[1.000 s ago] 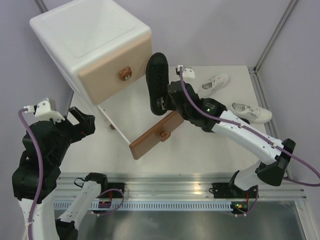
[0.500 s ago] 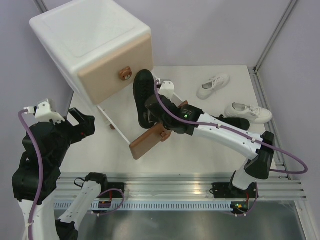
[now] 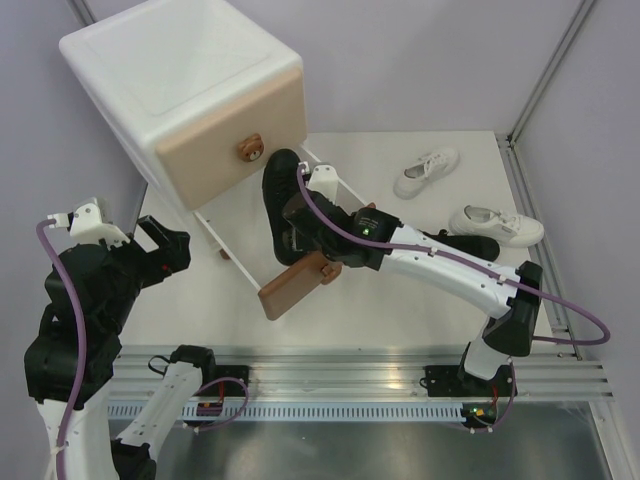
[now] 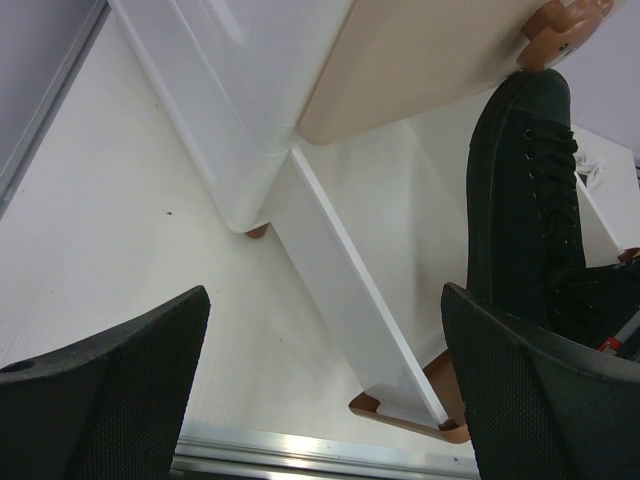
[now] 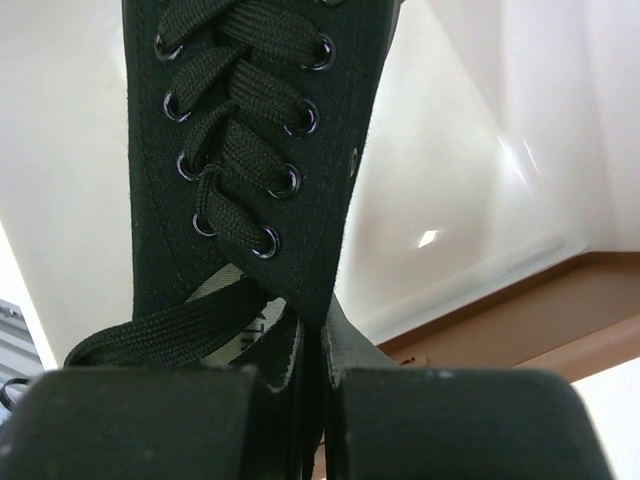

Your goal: Place and organize the shoes in the shoe cabinet

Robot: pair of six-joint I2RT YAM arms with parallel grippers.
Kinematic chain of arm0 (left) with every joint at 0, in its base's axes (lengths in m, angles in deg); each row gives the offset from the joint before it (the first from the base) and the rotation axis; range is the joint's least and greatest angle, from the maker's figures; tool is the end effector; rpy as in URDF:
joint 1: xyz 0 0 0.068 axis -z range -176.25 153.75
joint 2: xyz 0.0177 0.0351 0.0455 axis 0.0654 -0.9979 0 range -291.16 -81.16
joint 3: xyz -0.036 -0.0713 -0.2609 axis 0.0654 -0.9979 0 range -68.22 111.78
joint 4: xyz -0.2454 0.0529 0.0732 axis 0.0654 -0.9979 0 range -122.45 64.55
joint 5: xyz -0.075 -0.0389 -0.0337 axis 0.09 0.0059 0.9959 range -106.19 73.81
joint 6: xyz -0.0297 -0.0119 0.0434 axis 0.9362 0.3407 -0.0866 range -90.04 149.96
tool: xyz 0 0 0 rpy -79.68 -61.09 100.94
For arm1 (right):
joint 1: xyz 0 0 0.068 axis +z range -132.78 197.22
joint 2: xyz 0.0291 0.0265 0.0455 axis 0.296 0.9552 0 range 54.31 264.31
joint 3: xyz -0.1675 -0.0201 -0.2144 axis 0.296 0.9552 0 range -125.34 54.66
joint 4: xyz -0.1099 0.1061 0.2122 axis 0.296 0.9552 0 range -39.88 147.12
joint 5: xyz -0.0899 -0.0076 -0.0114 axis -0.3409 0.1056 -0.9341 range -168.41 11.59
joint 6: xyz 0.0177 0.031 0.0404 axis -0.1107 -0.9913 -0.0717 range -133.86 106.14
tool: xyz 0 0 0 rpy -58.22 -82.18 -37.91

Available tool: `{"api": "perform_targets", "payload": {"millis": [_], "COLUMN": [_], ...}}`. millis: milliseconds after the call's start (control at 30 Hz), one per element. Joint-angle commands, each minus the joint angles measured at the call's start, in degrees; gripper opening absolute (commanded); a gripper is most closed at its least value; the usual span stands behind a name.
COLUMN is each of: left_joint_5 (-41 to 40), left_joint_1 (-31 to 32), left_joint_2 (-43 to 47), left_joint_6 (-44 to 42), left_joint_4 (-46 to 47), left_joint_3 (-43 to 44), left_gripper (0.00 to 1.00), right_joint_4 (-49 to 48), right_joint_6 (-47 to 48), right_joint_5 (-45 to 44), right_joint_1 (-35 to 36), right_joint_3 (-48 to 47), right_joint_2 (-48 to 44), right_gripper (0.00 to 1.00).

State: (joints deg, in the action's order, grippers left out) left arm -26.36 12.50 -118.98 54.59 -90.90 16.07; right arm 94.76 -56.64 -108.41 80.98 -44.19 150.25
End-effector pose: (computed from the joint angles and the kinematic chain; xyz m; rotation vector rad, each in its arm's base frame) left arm 0.0403 0.0002 0.4589 -0.3818 1.8645 -0.2272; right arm 0.1782 0.3215 0.3786 -0.1411 2.2152 0.4382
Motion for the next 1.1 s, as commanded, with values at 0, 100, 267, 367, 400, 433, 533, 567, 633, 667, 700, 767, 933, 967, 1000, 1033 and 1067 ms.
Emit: {"api": "perform_targets", "payload": {"millis": [0, 100, 267, 367, 400, 433, 533, 567, 633, 667, 700, 767, 933, 967, 1000, 1033, 1067], "left_joint_5": [0.4, 0.3, 0.0, -0.2, -0.2, -0.2, 0.1, 0.1, -0.4, -0.5, -0.4, -0.3, -0.6, -0.7, -0.8, -0.9, -0.9], "left_joint_1": [0.3, 0.3, 0.3, 0.2, 0.2, 0.3, 0.2, 0.3, 0.3, 0.3, 0.2, 0.3, 0.3, 0.2, 0.3, 0.3, 0.3], "left_joint_2": [-0.5, -0.5, -0.5, -0.5, -0.5, -0.6, -0.6, -0.7, -0.5, -0.4, -0.4, -0.2, -0.1, -0.1, -0.1, -0.1, -0.1], "left_joint_6": [1.1, 1.1, 0.9, 0.9, 0.9, 0.9, 0.9, 0.9, 0.8, 0.8, 0.8, 0.8, 0.7, 0.7, 0.7, 0.7, 0.7], "left_joint_4": [2.0, 2.1, 2.1, 2.2, 2.2, 2.3, 2.2, 2.2, 2.2, 2.2, 2.3, 2.0, 1.8, 1.9, 1.8, 1.8, 1.8], "left_joint_3": [0.0, 0.0, 0.2, 0.2, 0.1, 0.0, 0.2, 0.2, 0.1, -0.2, -0.2, -0.3, 0.1, 0.0, -0.2, -0.4, -0.4], "left_gripper": [1.00, 1.00, 1.00, 1.00, 1.00, 1.00, 1.00, 1.00, 1.00, 1.00, 1.00, 1.00, 1.00, 1.00, 1.00, 1.00, 1.00], "right_joint_4": [5.7, 8.7, 11.3, 13.8, 14.2, 14.3, 15.2, 15.2, 14.0, 13.5, 12.7, 11.8, 10.9, 9.4, 8.4, 7.1, 5.6], "right_joint_6": [3.1, 4.3, 6.6, 8.8, 9.6, 10.4, 12.6, 12.9, 14.1, 14.5, 14.8, 15.7, 16.9, 17.1, 17.6, 17.8, 18.4], "right_joint_5": [4.5, 6.4, 8.1, 8.4, 8.6, 8.6, 10.5, 10.7, 11.1, 11.4, 12.3, 13.2, 14.9, 14.8, 14.9, 15.7, 16.1], "right_joint_1": [1.3, 1.2, 1.2, 1.3, 1.3, 1.3, 0.7, 0.7, 0.7, 0.6, 0.1, -0.3, -1.3, -1.5, -1.5, -1.7, -2.0], "right_joint_3": [-3.6, -5.4, -6.2, -8.5, -9.4, -9.9, -12.2, -12.4, -12.1, -12.0, -12.2, -12.4, -14.0, -13.7, -12.4, -11.9, -11.3], "right_joint_2": [0.2, 1.2, 0.8, 1.4, 1.7, 2.0, 3.8, 4.5, 4.9, 5.4, 5.7, 6.8, 9.2, 9.5, 9.6, 9.6, 9.8], "right_gripper": [0.00, 0.01, 0.01, 0.00, 0.00, 0.00, 0.00, 0.00, 0.00, 0.01, 0.01, 0.00, 0.01, 0.00, 0.01, 0.01, 0.00]}}
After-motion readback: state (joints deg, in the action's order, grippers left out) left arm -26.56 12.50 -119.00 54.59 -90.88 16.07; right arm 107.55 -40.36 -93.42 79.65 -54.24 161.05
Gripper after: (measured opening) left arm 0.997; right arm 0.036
